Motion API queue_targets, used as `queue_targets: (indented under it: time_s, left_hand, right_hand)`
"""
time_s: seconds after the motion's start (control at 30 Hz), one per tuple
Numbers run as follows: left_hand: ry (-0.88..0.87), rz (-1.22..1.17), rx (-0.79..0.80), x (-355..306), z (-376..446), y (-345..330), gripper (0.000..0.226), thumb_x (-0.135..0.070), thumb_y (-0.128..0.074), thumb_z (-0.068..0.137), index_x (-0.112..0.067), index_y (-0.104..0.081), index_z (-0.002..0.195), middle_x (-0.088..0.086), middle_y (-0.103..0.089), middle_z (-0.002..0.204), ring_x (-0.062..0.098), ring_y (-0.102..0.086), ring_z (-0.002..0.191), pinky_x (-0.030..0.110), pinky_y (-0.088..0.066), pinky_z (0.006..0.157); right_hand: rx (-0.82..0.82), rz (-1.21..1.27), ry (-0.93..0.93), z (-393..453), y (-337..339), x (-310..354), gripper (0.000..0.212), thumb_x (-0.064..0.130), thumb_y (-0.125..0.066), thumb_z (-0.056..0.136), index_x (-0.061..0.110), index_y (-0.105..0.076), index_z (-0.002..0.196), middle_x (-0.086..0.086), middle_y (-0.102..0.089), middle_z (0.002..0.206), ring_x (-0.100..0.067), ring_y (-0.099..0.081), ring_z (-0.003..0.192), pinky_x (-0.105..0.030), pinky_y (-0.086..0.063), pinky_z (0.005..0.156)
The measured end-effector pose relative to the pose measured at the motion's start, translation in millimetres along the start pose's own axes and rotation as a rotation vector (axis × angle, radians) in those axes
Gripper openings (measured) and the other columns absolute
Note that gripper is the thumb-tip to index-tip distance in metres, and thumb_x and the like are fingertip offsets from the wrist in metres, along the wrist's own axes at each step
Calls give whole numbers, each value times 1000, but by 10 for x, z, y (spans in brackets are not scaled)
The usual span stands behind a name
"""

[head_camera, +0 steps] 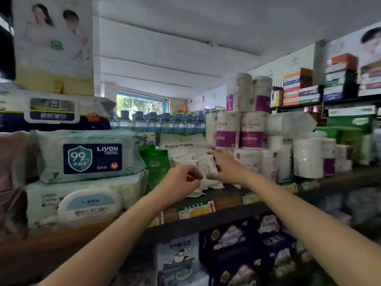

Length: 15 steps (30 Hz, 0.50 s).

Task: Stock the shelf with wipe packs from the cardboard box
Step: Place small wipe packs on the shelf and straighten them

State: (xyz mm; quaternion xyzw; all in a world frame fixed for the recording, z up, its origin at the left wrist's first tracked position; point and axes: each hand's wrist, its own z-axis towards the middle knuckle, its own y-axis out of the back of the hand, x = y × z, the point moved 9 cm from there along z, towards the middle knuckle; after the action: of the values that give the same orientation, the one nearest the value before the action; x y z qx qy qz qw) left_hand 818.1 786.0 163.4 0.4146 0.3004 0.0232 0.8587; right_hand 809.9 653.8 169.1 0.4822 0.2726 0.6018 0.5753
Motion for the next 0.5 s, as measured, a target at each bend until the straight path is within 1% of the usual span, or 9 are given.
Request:
queue_targets:
  time_s: [0.1,0.17,0.23,0.27,0.33,0.37,0.43,0.47,0.5]
  left_hand:
    - [-129,-48,72,-386,-196,-283,19,-14,-55,89,-9,-63,106,6,-66,107,16,-60,95,22,-46,80]
    - [-233,-38,202,-636,-448,-655,21,-16,-54,90,-10,-62,108,4,-64,108,17,-60,98,24,-45,82]
    - [-324,-16,378,-847,-812,-1117,22,-16,-53,91,-11,-61,111,1,-62,107,16,-58,97,20,-42,77]
    - [-366,-31,464,-964,-1035,-1369,23,-16,-52,92,-10,-60,113,3,-62,110,18,-58,100,18,-40,76]
    - [-433,-83,615,-1224,-1576,-1870,25,-17,-52,92,-7,-59,114,7,-62,117,21,-57,108,20,-42,81]
    - [-456,-101,684,-1355,-1878,-2115,26,-17,-52,92,-7,-59,115,8,-61,119,22,-57,110,23,-44,85]
    - [-541,-80,835,-1656,-2555,-2585,27,-20,-50,93,-7,-60,116,8,-62,119,23,-57,111,24,-41,86]
    - [-604,-60,913,-1835,-2920,-2792,27,-20,-49,94,-8,-60,115,9,-63,118,24,-57,111,24,-40,85]
    - [-674,-53,986,-2037,-3301,-2967,27,-20,-48,94,-7,-61,115,10,-64,117,25,-58,110,25,-38,85]
  right_hand:
    - [-5,-172,-60,-661,155,-68,74,33,-64,85,24,-21,145,-4,-4,154,-28,-12,142,-39,-19,114]
    - [25,-218,-168,-1244,153,-205,68,35,-60,87,23,-24,144,-4,-12,151,-28,-18,139,-38,-25,111]
    - [128,-259,-324,-1948,48,-384,64,36,-57,89,18,-28,143,-8,-27,144,-29,-31,132,-34,-33,103]
    - [219,-267,-418,-2367,-64,-497,61,35,-58,89,15,-33,140,-10,-36,139,-28,-39,126,-30,-37,96]
    - [413,-271,-588,-3337,-325,-623,53,32,-59,88,10,-43,134,-11,-48,130,-28,-48,119,-24,-38,85]
    - [462,-265,-657,-3831,-424,-674,50,30,-59,89,9,-45,132,-12,-50,130,-27,-49,118,-26,-39,87]
    - [527,-248,-833,-4853,-548,-732,48,26,-57,90,9,-45,133,-14,-50,133,-28,-50,120,-31,-40,96]
    - [572,-229,-938,-5391,-588,-716,47,24,-56,91,10,-44,134,-15,-51,132,-28,-51,118,-31,-43,96]
    - [586,-193,-1043,-5946,-612,-704,45,24,-56,90,12,-45,132,-16,-54,126,-29,-55,110,-29,-48,91]
